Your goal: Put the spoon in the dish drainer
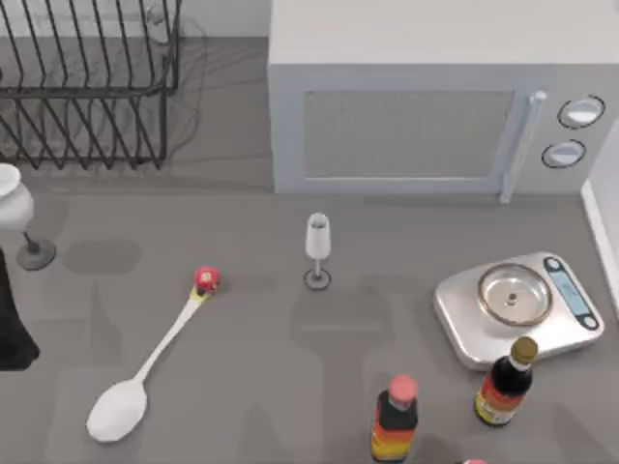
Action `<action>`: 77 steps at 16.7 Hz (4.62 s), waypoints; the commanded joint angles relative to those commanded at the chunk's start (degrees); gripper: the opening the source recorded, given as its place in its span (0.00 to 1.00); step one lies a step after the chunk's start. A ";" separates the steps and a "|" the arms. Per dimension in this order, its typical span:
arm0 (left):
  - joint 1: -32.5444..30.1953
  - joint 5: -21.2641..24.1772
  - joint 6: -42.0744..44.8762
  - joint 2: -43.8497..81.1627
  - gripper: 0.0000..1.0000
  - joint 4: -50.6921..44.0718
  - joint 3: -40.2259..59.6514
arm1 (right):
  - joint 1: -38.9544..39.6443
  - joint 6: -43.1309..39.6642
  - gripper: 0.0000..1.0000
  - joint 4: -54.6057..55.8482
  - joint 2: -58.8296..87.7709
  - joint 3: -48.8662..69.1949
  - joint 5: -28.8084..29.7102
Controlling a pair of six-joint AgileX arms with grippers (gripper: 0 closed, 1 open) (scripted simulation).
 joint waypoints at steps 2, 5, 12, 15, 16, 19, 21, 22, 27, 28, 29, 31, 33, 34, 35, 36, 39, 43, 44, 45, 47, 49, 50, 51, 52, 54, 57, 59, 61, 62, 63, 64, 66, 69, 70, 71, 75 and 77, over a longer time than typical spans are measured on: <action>-0.01 0.00 0.00 0.02 1.00 -0.02 0.02 | 0.00 0.00 1.00 0.00 0.00 0.00 0.00; -1.30 0.12 0.05 3.62 1.00 -2.79 3.60 | 0.00 0.00 1.00 0.00 0.00 0.00 0.00; -8.61 -0.03 0.70 33.31 1.00 -20.99 26.06 | 0.00 0.00 1.00 0.00 0.00 0.00 0.00; -12.65 -0.12 1.21 52.58 1.00 -31.43 37.48 | 0.00 0.00 1.00 0.00 0.00 0.00 0.00; -14.01 -0.13 1.39 58.92 1.00 -34.93 41.24 | 0.00 0.00 1.00 0.00 0.00 0.00 0.00; -17.93 -0.08 1.86 75.53 1.00 -44.70 52.10 | 0.00 0.00 1.00 0.00 0.00 0.00 0.00; -20.24 -0.03 2.10 84.34 1.00 -50.20 58.78 | 0.00 0.00 1.00 0.00 0.00 0.00 0.00; -21.26 -0.01 2.20 88.24 1.00 -52.55 61.85 | 0.00 0.00 1.00 0.00 0.00 0.00 0.00; -24.64 0.04 2.54 101.62 1.00 -59.95 72.65 | 0.00 0.00 1.00 0.00 0.00 0.00 0.00; -24.91 0.04 2.57 102.56 1.00 -60.52 73.57 | 0.00 0.00 1.00 0.00 0.00 0.00 0.00; -25.04 0.03 2.58 102.92 1.00 -60.76 73.98 | 0.00 0.00 1.00 0.00 0.00 0.00 0.00; -25.04 0.03 2.58 102.92 1.00 -60.76 73.98 | 0.00 0.00 1.00 0.00 0.00 0.00 0.00; -24.75 0.03 2.56 102.74 1.00 -60.63 73.82 | 0.00 0.00 1.00 0.00 0.00 0.00 0.00; -24.76 0.03 2.59 102.82 1.00 -60.46 73.68 | 0.00 0.00 1.00 0.00 0.00 0.00 0.00; -24.82 0.03 2.66 103.20 1.00 -59.71 73.15 | 0.00 0.00 1.00 0.00 0.00 0.00 0.00; -24.87 0.04 2.72 103.85 1.00 -58.37 72.31 | 0.00 0.00 1.00 0.00 0.00 0.00 0.00; -24.89 0.05 2.78 107.01 1.00 -51.18 68.60 | 0.00 0.00 1.00 0.00 0.00 0.00 0.00; -24.88 0.08 2.84 111.50 1.00 -40.87 63.18 | 0.00 0.00 1.00 0.00 0.00 0.00 0.00; -24.89 0.08 2.85 112.23 1.00 -39.61 62.37 | 0.00 0.00 1.00 0.00 0.00 0.00 0.00; -24.90 0.08 2.86 112.65 1.00 -38.98 61.95 | 0.00 0.00 1.00 0.00 0.00 0.00 0.00; -24.91 0.08 2.86 112.71 1.00 -38.89 61.90 | 0.00 0.00 1.00 0.00 0.00 0.00 0.00; -24.91 0.08 2.86 112.71 1.00 -38.89 61.90 | 0.00 0.00 1.00 0.00 0.00 0.00 0.00; -24.91 0.08 2.86 112.71 0.92 -38.89 61.90 | 0.00 0.00 1.00 0.00 0.00 0.00 0.00; -24.91 0.08 2.86 112.71 0.85 -38.89 61.90 | 0.00 0.00 1.00 0.00 0.00 0.00 0.00; -24.91 0.08 2.86 112.71 0.77 -38.89 61.90 | 0.00 0.00 1.00 0.00 0.00 0.00 0.00; -24.91 0.08 2.86 112.71 0.62 -38.89 61.90 | 0.00 0.00 1.00 0.00 0.00 0.00 0.00; -24.91 0.08 2.86 112.71 0.40 -38.89 61.90 | 0.00 0.00 1.00 0.00 0.00 0.00 0.00; -24.91 0.08 2.86 112.71 0.25 -38.89 61.90 | 0.00 0.00 1.00 0.00 0.00 0.00 0.00; -24.91 0.08 2.86 112.71 0.10 -38.89 61.90 | 0.00 0.00 1.00 0.00 0.00 0.00 0.00; -24.91 0.08 2.86 112.71 0.02 -38.89 61.90 | 0.00 0.00 1.00 0.00 0.00 0.00 0.00; -24.91 0.08 2.86 112.71 0.00 -38.89 61.90 | 0.00 0.00 1.00 0.00 0.00 0.00 0.00; -24.91 0.08 2.86 112.71 0.00 -38.89 61.90 | 0.00 0.00 1.00 0.00 0.00 0.00 0.00; -24.91 0.08 2.86 112.71 0.00 -38.89 61.90 | 0.00 0.00 1.00 0.00 0.00 0.00 0.00; -24.91 0.08 2.86 112.71 0.00 -38.89 61.90 | 0.00 0.00 1.00 0.00 0.00 0.00 0.00; -24.91 0.08 2.86 112.71 0.00 -38.89 61.90 | 0.00 0.00 1.00 0.00 0.00 0.00 0.00; -24.87 0.18 2.69 109.38 0.00 -41.03 62.97 | 0.00 0.00 1.00 0.00 0.00 0.00 0.00; -24.96 0.17 2.55 109.04 0.00 -45.14 67.06 | 0.00 0.00 1.00 0.00 0.00 0.00 0.00; -24.96 0.15 2.34 108.39 0.00 -50.83 72.29 | 0.00 0.00 1.00 0.00 0.00 0.00 0.00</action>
